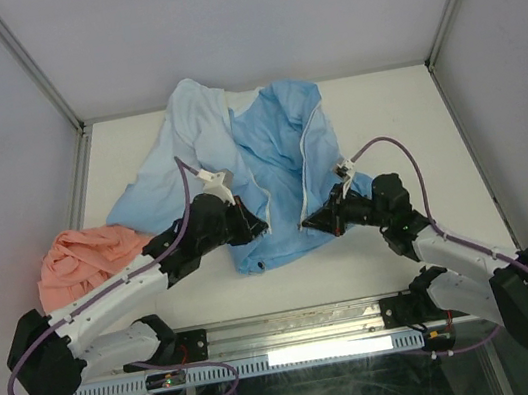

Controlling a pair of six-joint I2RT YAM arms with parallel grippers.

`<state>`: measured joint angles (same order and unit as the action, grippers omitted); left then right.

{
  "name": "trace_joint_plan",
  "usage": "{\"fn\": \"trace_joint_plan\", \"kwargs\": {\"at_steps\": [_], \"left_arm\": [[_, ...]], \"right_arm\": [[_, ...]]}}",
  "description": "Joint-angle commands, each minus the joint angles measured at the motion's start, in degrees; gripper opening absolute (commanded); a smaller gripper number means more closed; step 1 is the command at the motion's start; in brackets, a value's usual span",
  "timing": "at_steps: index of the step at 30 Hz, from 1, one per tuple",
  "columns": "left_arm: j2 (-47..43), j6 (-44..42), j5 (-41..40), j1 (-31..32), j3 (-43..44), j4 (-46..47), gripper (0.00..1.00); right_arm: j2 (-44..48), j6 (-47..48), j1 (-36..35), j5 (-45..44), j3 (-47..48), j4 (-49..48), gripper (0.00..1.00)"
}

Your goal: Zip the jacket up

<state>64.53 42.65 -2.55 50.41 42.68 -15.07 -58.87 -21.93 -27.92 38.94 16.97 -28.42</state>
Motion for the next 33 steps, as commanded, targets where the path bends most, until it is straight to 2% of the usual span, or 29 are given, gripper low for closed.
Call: {"fn": "trace_joint_plan", "kwargs": {"at_steps": [1,8,16,26,33], "left_arm": [[-3.59,-3.61,9.24,-4.68,-6.88,18.96,0.0],[-3.69,-11.4,14.88,-5.32,-11.11,35.65,0.0],[-5.52,-20.88,18.31,-5.4,-16.72,52.0,0.0],[-4.64,-22.49,23.42,-5.41,-17.79,58.9,0.0],[-4.11,-22.44,24.57,-5.41,-17.74,59.19,0.0]], "right_arm": [[2.33,0.15,0.14,5.63,4.16,-1.53,0.0],[1.95,0.33,0.37,13.5,6.36,-2.95,0.0],[-2.34,-1.53,2.32,23.33,8.63,-11.99,0.0],[-5.12,1.17,2.65,28.26,11.56,-13.76,0.0],[-5.55,-1.22,2.68,28.51,10.75,-19.7,0.0]]}}
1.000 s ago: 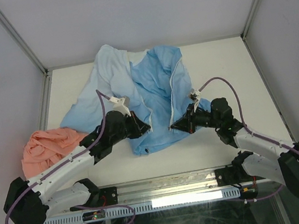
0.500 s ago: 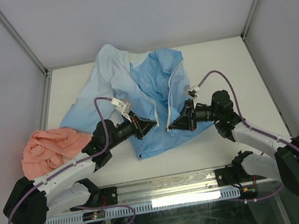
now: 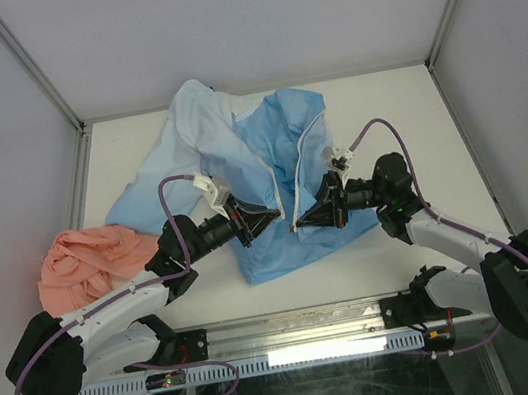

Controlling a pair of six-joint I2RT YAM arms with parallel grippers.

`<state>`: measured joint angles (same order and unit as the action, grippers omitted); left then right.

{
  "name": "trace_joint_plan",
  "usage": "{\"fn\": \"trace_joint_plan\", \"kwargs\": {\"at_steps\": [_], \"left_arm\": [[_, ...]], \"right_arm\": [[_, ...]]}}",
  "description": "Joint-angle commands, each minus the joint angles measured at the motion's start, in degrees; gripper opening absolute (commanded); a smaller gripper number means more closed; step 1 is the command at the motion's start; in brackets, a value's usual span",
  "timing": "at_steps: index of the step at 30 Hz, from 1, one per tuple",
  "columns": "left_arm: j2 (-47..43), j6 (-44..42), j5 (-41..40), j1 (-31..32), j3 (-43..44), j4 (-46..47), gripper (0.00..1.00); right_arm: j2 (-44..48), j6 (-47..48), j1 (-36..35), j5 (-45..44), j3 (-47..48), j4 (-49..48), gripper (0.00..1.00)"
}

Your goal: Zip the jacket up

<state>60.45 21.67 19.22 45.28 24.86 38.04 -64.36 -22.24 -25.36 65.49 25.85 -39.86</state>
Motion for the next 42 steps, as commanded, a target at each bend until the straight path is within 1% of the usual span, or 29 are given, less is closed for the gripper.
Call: {"fn": "trace_joint_plan", "kwargs": {"at_steps": [1,5,29,42], "left_arm": [[0.02,-1.41,3.07,-0.28,0.12,6.22,0.0],[0.5,-0.99,4.68,-0.28,0.5,6.65,0.0],[0.28,1.74,7.05,-0.24,-0.43,9.62,0.0],[-0.54,2.4,4.87,-0.28,-0.99,9.77,0.0]], "right_arm": [[-0.2,-1.39,0.13,1.83,1.81,-8.83,0.0],[-0.91,-2.61,0.08,1.41,1.4,-11.16,0.0],[-1.38,-3.14,0.2,0.35,0.63,-12.83,0.0],[-1.89,-3.24,0.18,0.52,0.49,-13.21,0.0]]}}
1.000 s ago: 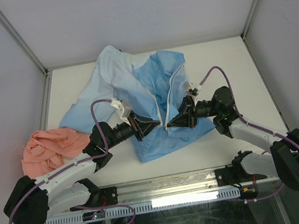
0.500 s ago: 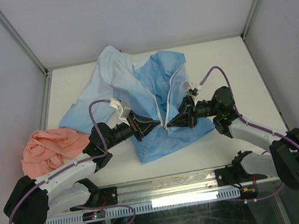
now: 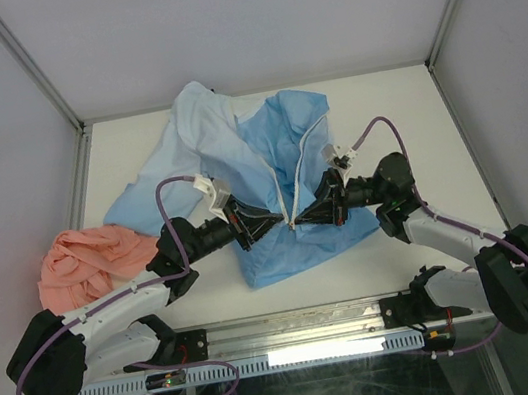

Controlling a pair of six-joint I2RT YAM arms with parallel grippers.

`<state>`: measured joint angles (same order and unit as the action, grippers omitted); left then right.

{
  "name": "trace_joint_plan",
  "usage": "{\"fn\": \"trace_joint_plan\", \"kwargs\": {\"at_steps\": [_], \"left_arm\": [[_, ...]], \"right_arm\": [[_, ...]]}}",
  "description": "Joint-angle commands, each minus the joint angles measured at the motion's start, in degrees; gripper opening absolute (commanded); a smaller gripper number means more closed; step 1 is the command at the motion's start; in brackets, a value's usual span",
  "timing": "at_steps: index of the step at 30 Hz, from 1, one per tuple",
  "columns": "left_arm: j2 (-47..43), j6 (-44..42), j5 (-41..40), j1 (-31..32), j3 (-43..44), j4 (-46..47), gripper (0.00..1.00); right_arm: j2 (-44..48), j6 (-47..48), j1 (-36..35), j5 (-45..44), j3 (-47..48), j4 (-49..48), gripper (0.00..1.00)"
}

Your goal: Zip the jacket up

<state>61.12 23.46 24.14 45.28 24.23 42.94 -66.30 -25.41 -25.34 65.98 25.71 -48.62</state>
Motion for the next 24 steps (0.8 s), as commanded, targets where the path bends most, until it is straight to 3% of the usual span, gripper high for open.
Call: {"fn": "trace_joint_plan", "kwargs": {"at_steps": [1,24], "left_arm": [[-1.26,0.62,-0.06,-0.21,-0.35,4.75,0.0],[1.21,2.42,1.42,-0.28,0.06,0.54,0.0]], "right_arm": [[0.05,-0.08,0.12,0.0,0.51,-4.63,0.0],[-0.55,-5.17,0.28,-5.27,1.73,-6.31,0.0]]}}
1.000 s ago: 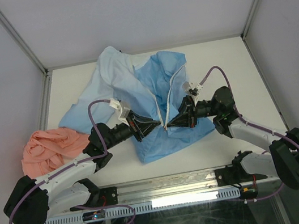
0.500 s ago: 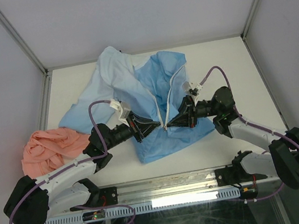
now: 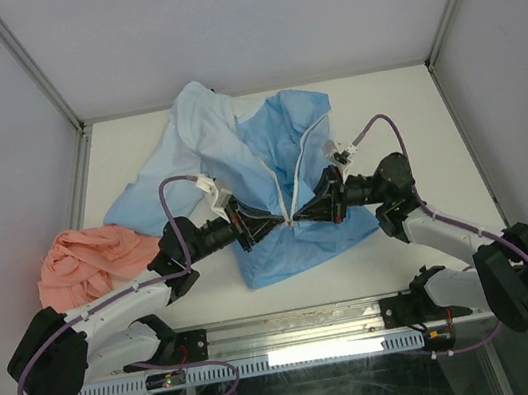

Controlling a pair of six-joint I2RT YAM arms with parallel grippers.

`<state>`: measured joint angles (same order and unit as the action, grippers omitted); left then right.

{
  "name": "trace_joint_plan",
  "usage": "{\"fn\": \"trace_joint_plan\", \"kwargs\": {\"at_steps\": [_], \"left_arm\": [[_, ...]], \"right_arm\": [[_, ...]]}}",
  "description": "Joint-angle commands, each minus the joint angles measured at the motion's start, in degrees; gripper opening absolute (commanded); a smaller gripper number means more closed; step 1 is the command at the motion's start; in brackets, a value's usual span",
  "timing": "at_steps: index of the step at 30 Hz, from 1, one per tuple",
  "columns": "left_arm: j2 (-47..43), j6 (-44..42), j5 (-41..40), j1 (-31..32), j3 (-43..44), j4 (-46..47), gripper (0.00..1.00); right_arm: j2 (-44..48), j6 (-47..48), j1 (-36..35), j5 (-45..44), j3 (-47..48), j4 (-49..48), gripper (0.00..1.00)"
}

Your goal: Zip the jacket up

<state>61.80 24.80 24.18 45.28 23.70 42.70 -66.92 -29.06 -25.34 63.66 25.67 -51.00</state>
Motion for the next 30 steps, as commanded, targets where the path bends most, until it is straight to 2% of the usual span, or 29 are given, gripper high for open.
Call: {"fn": "trace_joint_plan", "kwargs": {"at_steps": [1,10,15,18,21,22,23,24,28,29,30], "left_arm": [[0.71,1.18,1.39,-0.27,0.75,0.14,0.0],[3.58,0.14,-0.87,-0.28,3.21,-11.0,0.0],[10.9,3.84,-1.96,-0.38,7.46,-18.82,0.0],[17.34,8.12,2.15,-2.21,11.4,-22.48,0.0],[24.1,12.4,10.28,-4.57,13.59,-20.7,0.0],[25.43,13.28,11.9,-4.89,14.14,-20.16,0.0],[26.37,14.12,13.41,-5.0,14.45,-19.8,0.0],[26.84,14.82,13.87,-5.07,14.71,-19.5,0.0],[26.77,15.7,14.05,-5.39,15.78,-22.38,0.0],[26.59,15.58,13.85,-5.42,16.13,-23.46,0.0],[26.47,15.55,13.75,-5.53,16.36,-24.44,0.0]], "right_arm": [[0.0,-1.59,0.28,-3.39,2.0,-3.52,0.0],[-0.23,-2.0,0.67,-7.97,5.25,2.32,0.0],[-3.21,-1.61,1.49,-13.87,7.76,7.81,0.0],[-5.95,-1.61,2.06,-13.87,10.02,13.34,0.0],[-9.3,-1.61,2.51,-13.87,12.54,18.47,0.0],[-10.27,0.76,2.65,-18.38,13.31,20.25,0.0],[-11.07,3.7,2.74,-21.87,14.01,22.46,0.11],[-11.27,4.25,2.86,-22.54,14.53,24.43,0.14],[-8.21,4.25,2.93,-22.54,15.79,33.66,0.14],[-6.78,10.62,2.85,-25.41,15.89,35.94,0.37],[-5.42,16.03,2.9,-28.05,16.04,38.45,0.51]]}}
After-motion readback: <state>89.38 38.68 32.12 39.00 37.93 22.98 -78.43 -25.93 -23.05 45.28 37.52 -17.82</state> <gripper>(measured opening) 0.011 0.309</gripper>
